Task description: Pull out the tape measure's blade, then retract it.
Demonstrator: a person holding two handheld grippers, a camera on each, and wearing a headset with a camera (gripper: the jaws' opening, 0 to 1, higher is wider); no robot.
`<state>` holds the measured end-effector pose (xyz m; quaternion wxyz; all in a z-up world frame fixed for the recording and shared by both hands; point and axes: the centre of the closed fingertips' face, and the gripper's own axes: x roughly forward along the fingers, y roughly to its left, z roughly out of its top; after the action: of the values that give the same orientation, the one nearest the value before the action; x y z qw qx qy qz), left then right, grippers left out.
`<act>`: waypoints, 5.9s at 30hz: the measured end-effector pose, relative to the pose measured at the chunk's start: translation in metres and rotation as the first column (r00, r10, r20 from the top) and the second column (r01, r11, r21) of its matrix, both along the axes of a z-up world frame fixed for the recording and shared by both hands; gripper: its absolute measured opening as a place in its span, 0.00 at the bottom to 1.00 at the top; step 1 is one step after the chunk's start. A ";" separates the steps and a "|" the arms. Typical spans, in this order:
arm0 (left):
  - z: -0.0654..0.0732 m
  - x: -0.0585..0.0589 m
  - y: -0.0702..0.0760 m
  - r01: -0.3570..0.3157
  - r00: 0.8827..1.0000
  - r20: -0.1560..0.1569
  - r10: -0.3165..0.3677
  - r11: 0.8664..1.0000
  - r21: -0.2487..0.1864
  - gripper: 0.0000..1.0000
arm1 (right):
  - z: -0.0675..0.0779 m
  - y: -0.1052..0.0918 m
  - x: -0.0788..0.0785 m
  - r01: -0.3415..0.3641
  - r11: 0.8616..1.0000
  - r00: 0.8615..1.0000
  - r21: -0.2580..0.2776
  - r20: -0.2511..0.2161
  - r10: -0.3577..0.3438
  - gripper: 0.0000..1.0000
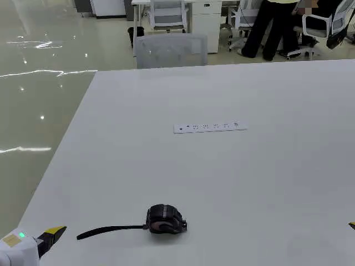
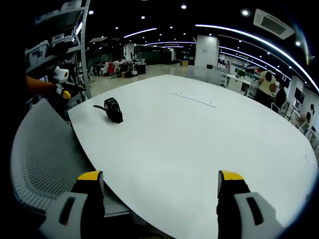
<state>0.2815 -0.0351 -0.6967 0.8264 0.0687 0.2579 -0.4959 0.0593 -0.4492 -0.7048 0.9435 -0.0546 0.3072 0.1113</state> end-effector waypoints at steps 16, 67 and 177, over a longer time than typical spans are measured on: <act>0.001 0.004 0.001 0.004 1.000 0.005 -0.004 1.000 0.003 1.00 | 0.001 0.002 -0.002 0.001 1.000 1.000 0.001 -0.001 -0.001 0.96; -0.002 0.009 -0.103 0.505 0.854 0.001 -0.521 0.828 0.246 0.97 | -0.002 0.038 0.083 -0.332 0.941 0.943 -0.072 -0.065 0.328 0.97; -0.080 0.016 -0.180 0.671 0.643 -0.093 -0.760 0.501 0.547 0.31 | -0.113 0.220 0.223 -0.771 0.631 0.630 -0.093 -0.262 0.731 0.16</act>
<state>0.2975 -0.2147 -0.7771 0.5088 0.4360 0.2659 -0.6931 0.2825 -0.2297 -0.8173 0.7641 -0.2593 0.3580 0.4698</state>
